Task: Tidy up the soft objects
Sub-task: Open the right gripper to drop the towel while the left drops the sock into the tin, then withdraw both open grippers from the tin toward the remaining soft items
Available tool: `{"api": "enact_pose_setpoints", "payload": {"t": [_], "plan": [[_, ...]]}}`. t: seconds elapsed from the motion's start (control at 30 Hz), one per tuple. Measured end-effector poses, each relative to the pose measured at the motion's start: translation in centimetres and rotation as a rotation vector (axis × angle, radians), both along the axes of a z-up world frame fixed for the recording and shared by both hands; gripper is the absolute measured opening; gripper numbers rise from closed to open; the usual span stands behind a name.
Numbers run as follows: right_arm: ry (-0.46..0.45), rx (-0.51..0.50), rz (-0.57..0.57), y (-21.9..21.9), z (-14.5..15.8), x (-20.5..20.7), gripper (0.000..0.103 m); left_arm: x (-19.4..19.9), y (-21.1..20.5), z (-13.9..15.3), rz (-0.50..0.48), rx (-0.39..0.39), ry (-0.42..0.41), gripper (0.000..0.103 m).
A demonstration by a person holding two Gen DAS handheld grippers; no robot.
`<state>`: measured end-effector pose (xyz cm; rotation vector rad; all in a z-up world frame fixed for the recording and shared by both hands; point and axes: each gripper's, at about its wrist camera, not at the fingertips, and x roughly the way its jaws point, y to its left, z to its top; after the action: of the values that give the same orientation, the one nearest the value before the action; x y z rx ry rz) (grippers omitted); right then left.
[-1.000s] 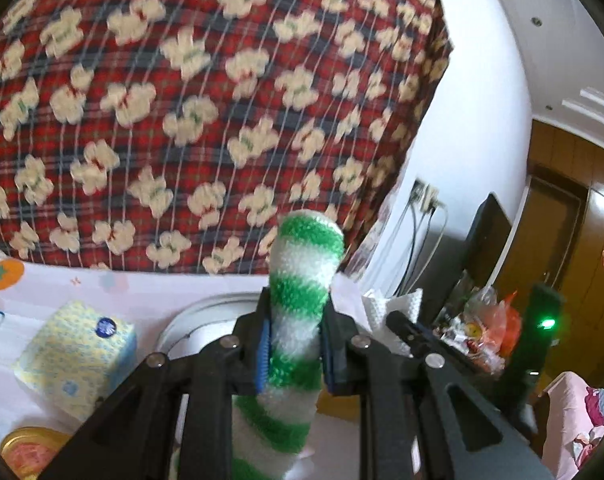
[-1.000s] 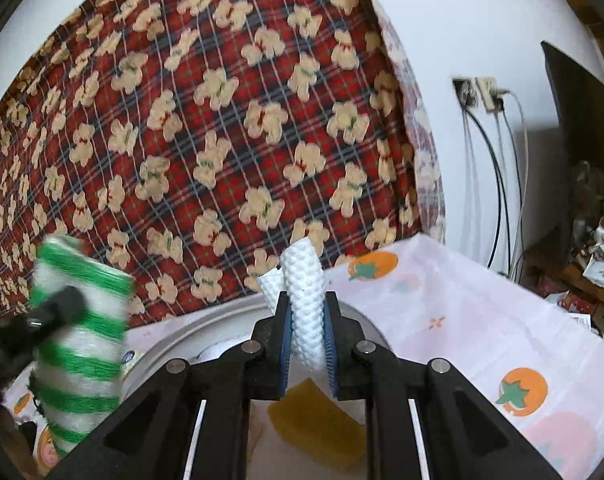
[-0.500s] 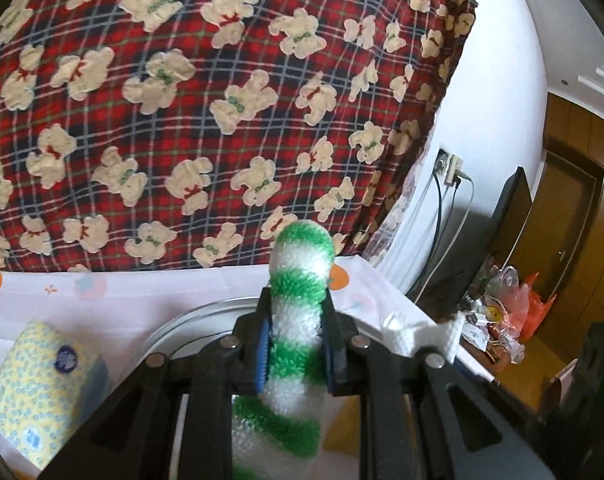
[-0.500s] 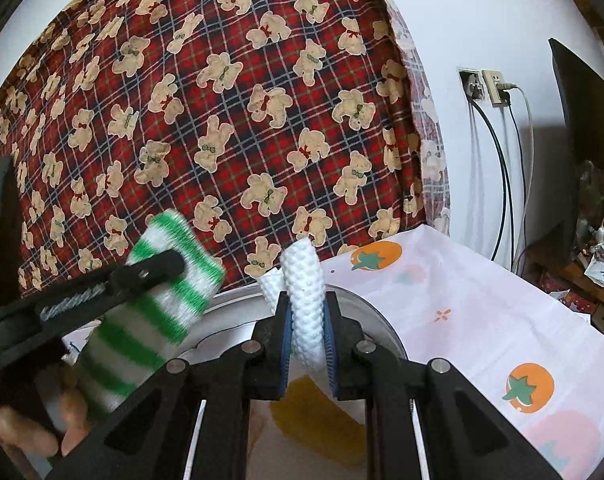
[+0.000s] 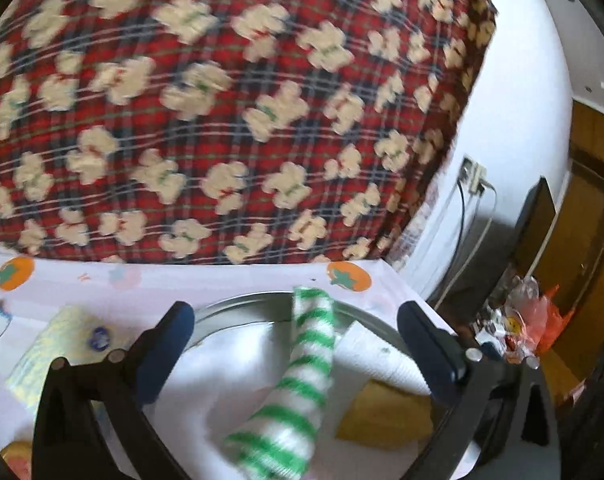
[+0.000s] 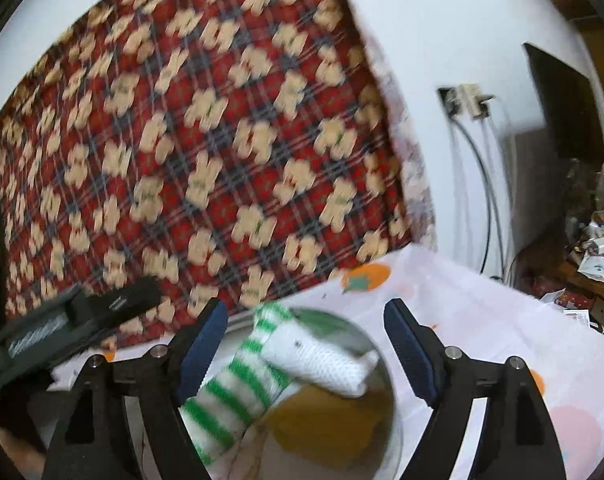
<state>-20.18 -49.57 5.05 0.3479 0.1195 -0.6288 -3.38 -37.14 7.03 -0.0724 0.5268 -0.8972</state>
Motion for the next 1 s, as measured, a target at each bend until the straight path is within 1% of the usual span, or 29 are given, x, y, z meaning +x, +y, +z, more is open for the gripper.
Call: {"api": "enact_pose_setpoints", "payload": {"t": [0.1,0.2,0.3,0.33,0.43,0.5,0.6,0.7,0.77,0.87,0.9,1.0], "plan": [[-0.038,0.013,-0.045,-0.4,0.1,-0.8,0.084,-0.5,2.7,-0.3,0.055,-0.012,-0.018,0.103],[-0.055,0.046,-0.044,-0.9,0.0,-1.1,0.084,-1.2,5.4,-1.4,0.107,0.004,-0.039,0.103],[-0.061,0.045,-0.052,-0.7,-0.1,-1.1,0.084,-1.7,7.3,-2.5,0.129,0.027,-0.038,0.103],[-0.065,0.035,-0.063,-0.5,-0.1,-1.2,0.084,-2.0,7.9,-2.9,0.141,0.031,-0.050,0.103],[-0.076,0.011,-0.081,0.3,-0.3,-1.5,0.084,-3.0,9.4,-3.6,0.201,0.062,-0.144,0.103],[-0.074,-0.013,-0.085,1.1,-0.4,-1.5,0.084,-3.3,9.8,-4.0,0.211,0.085,-0.174,0.103],[-0.077,-0.083,-0.110,2.6,-0.2,-1.4,0.084,-3.7,10.4,-4.7,0.228,0.094,-0.210,0.103],[-0.050,-0.152,-0.132,4.0,-0.1,-0.9,0.085,-3.9,10.9,-5.3,0.240,0.106,-0.236,0.103],[-0.034,-0.157,-0.130,4.4,-0.2,-0.6,0.085,-4.2,11.2,-5.6,0.243,0.115,-0.259,0.103],[-0.017,-0.122,-0.105,4.8,-0.6,0.0,0.085,-4.7,11.3,-5.8,0.232,0.131,-0.287,0.103],[-0.004,-0.125,-0.096,5.0,-0.7,0.3,0.085,-4.8,11.5,-5.8,0.227,0.128,-0.289,0.103],[0.036,-0.183,-0.097,6.2,-1.0,0.9,0.085,-5.0,12.1,-5.7,0.219,0.115,-0.286,0.103]]}}
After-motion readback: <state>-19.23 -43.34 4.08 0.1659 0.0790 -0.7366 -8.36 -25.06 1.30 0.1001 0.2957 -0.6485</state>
